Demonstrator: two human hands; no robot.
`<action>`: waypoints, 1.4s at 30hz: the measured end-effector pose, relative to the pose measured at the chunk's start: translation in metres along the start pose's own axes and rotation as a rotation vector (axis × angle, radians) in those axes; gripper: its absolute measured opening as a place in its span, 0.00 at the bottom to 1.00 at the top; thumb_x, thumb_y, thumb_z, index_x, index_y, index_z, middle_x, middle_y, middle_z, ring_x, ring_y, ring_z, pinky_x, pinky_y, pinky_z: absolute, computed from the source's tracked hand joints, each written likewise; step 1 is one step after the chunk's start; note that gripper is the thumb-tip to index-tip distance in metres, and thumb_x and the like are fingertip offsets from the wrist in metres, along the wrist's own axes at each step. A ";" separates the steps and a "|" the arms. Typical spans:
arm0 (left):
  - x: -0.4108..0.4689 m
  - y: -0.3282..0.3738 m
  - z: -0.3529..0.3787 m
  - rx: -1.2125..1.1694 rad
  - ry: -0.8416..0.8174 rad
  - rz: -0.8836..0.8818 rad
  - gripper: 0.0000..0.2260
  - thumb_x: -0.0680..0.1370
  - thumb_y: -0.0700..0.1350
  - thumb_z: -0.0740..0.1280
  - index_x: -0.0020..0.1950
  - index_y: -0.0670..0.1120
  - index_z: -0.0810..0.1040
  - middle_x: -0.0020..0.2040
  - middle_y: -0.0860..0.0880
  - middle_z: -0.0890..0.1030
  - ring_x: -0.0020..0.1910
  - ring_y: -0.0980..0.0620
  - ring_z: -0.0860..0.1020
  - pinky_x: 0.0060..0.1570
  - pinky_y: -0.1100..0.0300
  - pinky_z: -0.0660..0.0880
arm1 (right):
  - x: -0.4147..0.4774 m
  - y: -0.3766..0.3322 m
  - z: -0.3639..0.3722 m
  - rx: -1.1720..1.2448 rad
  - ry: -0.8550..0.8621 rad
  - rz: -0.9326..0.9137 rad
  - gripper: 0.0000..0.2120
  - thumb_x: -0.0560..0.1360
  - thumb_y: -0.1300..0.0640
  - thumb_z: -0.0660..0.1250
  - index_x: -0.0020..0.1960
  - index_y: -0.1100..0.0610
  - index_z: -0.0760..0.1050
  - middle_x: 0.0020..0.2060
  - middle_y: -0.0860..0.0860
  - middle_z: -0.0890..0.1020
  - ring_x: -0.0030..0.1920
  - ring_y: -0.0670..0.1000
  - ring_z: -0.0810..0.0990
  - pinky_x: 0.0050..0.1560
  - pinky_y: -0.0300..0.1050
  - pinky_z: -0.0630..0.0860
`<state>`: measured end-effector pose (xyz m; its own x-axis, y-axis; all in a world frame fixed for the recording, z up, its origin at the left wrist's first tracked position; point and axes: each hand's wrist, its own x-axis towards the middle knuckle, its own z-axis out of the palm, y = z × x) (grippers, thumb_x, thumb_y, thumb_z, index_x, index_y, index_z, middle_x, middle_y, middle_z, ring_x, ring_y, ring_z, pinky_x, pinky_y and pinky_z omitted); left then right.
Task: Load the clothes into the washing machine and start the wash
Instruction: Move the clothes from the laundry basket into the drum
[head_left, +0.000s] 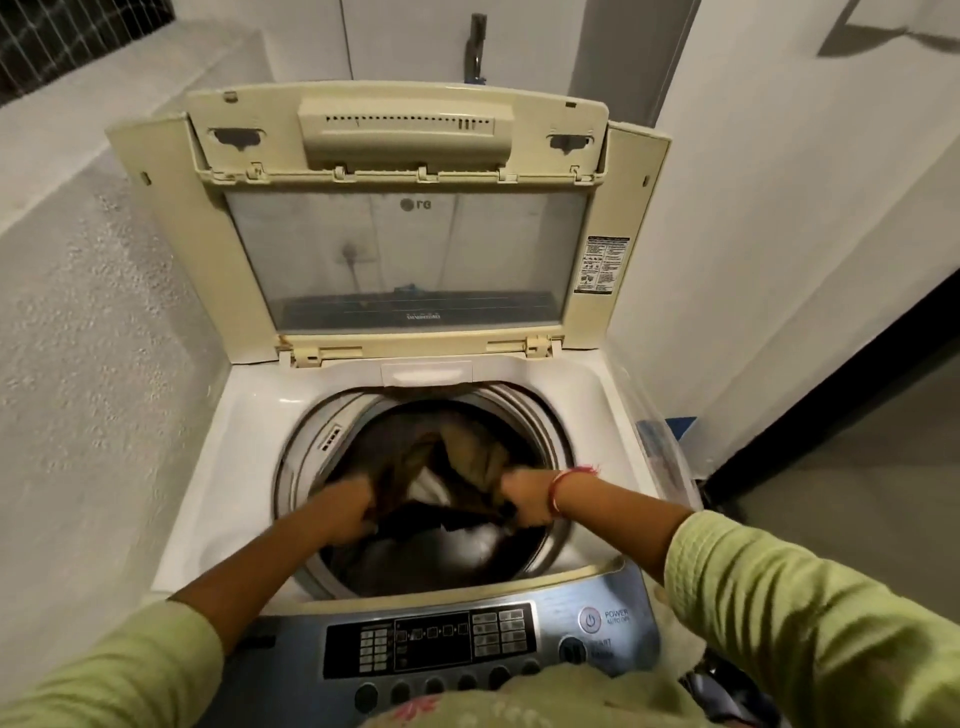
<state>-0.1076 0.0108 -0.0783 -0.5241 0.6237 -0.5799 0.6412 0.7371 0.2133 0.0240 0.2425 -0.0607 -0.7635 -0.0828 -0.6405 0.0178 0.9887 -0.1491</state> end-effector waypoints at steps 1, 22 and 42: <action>-0.003 0.000 0.012 0.019 -0.274 -0.058 0.16 0.76 0.47 0.66 0.61 0.42 0.75 0.53 0.44 0.78 0.49 0.47 0.79 0.45 0.60 0.74 | -0.002 -0.001 0.011 0.037 -0.176 -0.003 0.15 0.75 0.57 0.66 0.59 0.61 0.77 0.56 0.58 0.80 0.57 0.59 0.78 0.57 0.48 0.74; -0.024 0.390 -0.023 -0.513 0.446 0.720 0.17 0.76 0.46 0.67 0.64 0.47 0.73 0.61 0.44 0.74 0.60 0.47 0.74 0.55 0.63 0.67 | -0.266 0.145 0.078 1.643 0.927 0.309 0.05 0.77 0.58 0.64 0.48 0.52 0.79 0.41 0.49 0.83 0.41 0.48 0.80 0.47 0.42 0.73; 0.259 0.504 0.401 -0.109 -0.198 0.197 0.35 0.73 0.47 0.69 0.75 0.42 0.56 0.70 0.38 0.64 0.66 0.37 0.70 0.62 0.48 0.72 | -0.151 0.320 0.523 1.716 0.525 0.871 0.14 0.75 0.64 0.63 0.35 0.49 0.75 0.37 0.49 0.80 0.45 0.53 0.78 0.54 0.47 0.75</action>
<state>0.3046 0.4401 -0.4361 -0.2693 0.7027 -0.6585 0.6501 0.6371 0.4140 0.4827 0.5059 -0.4054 -0.2831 0.6203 -0.7314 0.6654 -0.4222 -0.6156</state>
